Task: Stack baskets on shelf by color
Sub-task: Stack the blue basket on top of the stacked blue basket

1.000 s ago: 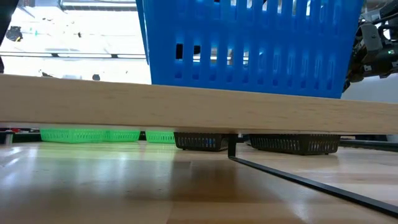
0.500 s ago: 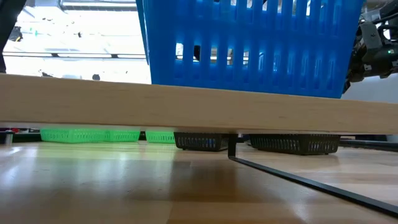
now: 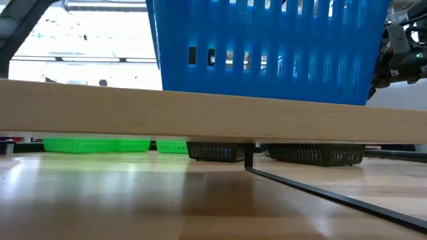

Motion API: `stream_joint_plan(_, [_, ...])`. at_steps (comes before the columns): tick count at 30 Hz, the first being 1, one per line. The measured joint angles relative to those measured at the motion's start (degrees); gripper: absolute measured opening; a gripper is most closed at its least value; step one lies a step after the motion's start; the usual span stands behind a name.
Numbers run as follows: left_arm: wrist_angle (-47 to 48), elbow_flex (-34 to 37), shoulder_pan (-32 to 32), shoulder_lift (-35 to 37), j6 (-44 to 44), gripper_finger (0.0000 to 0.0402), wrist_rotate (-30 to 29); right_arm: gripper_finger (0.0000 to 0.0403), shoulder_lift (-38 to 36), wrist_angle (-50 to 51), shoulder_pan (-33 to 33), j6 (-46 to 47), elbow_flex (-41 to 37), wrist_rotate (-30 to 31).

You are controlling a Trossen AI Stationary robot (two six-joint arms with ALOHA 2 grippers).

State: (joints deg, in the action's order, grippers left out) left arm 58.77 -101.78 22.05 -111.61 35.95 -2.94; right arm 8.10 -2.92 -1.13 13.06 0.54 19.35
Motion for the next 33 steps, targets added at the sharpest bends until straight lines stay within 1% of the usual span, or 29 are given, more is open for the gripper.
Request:
stream_joint_plan(4, [1.66, 0.00, 4.45, -1.21, 2.53, 0.0214, 4.12, 0.0118, 0.71, 0.03, 0.04, -0.04, 0.02, 0.00])
stream_joint_plan(6, [1.53, 0.00, 5.68, -1.19, 5.56, 0.0214, 4.91, 0.0118, 0.87, 0.01, 0.04, -0.04, 0.02, 0.02])
stream_joint_plan(9, [-1.33, -0.02, 6.30, -1.12, 12.05, 0.0214, 6.02, 0.0118, 1.38, 0.02, 0.04, -0.04, 0.02, 0.09])
stream_joint_plan(13, [-1.09, -0.17, 6.45, -2.27, 19.41, 0.0214, 8.18, 0.0118, 2.05, -0.02, 0.04, -0.02, 0.02, 0.13])
stream_joint_plan(16, [3.60, 0.00, 6.49, -4.65, 21.88, 0.0212, 6.42, 0.0118, 2.29, -0.04, 0.04, 0.00, 0.02, 0.18])
stream_joint_plan(20, [6.92, 0.00, 6.51, -6.79, 21.90, 0.0197, 5.24, 0.0118, 2.36, -0.06, 0.15, 0.00, 0.02, 0.22])
stream_joint_plan(25, [6.53, -0.01, 6.51, -7.63, 23.49, 0.0176, 5.31, 0.0118, 2.41, -0.02, 0.15, 0.00, 0.02, 0.21])
stream_joint_plan(27, [5.35, -0.04, 6.51, -7.59, 23.41, 0.0172, 5.29, 0.0118, 2.41, -0.04, 0.15, 0.00, 0.02, 0.22])
stream_joint_plan(29, [6.51, -0.04, 6.49, -7.51, 23.05, 0.0172, 4.98, 0.0118, 2.41, -0.04, 0.15, 0.01, 0.02, 0.22])
stream_joint_plan(31, [8.01, -0.04, 6.30, -7.29, 22.73, 0.0176, 3.02, 0.0118, 2.41, -0.02, 0.15, 0.01, 0.02, 0.22])
stream_joint_plan(33, [10.09, -0.02, 5.87, -7.28, 19.56, 0.0183, -0.92, 0.0118, 2.41, -0.04, 0.15, 0.00, 0.02, 0.22])
